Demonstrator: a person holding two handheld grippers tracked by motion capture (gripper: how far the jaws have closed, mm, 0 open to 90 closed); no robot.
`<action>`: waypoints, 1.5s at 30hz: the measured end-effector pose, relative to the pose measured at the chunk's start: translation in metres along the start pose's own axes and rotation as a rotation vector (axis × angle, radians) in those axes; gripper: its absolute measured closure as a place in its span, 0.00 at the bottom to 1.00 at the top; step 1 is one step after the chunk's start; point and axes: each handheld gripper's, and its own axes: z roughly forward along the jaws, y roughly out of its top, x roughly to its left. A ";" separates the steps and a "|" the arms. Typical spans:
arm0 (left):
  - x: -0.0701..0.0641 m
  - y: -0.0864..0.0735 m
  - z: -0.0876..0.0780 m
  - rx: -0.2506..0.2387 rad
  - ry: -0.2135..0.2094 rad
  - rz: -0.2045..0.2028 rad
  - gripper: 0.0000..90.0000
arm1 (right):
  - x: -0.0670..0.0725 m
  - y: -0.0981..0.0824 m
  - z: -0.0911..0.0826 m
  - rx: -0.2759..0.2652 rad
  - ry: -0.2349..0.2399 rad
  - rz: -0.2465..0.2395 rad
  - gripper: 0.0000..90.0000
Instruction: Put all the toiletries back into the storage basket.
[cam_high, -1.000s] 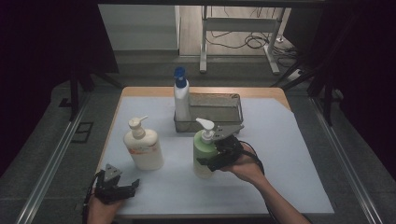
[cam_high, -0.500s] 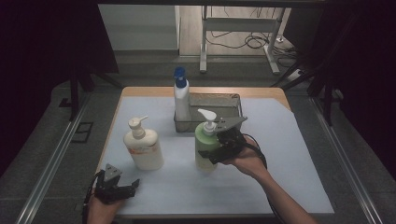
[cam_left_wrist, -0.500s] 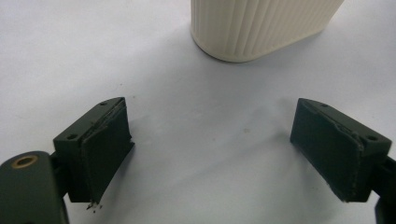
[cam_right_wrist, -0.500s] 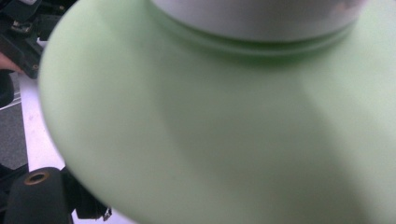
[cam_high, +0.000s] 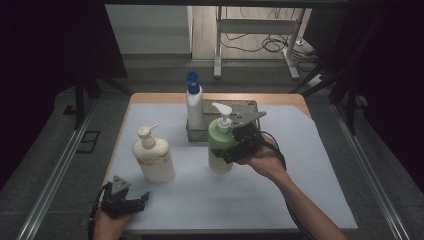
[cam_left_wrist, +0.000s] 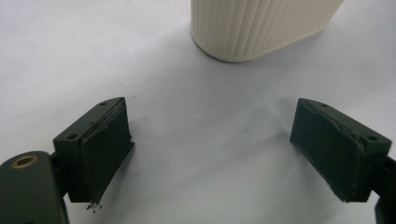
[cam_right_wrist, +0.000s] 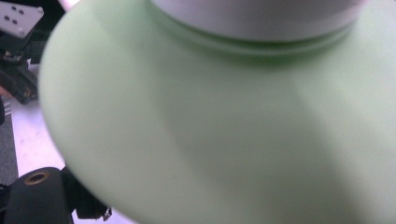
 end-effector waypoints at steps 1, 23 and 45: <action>0.000 0.000 0.000 0.000 0.000 0.000 0.13 | -0.002 0.004 -0.001 -0.001 -0.005 -0.001 0.13; 0.000 0.000 0.000 0.001 -0.002 -0.001 0.13 | -0.033 0.041 0.001 -0.023 -0.110 0.029 0.14; 0.000 0.000 0.000 0.003 -0.004 -0.001 0.13 | -0.062 0.062 0.018 -0.033 -0.198 0.072 0.14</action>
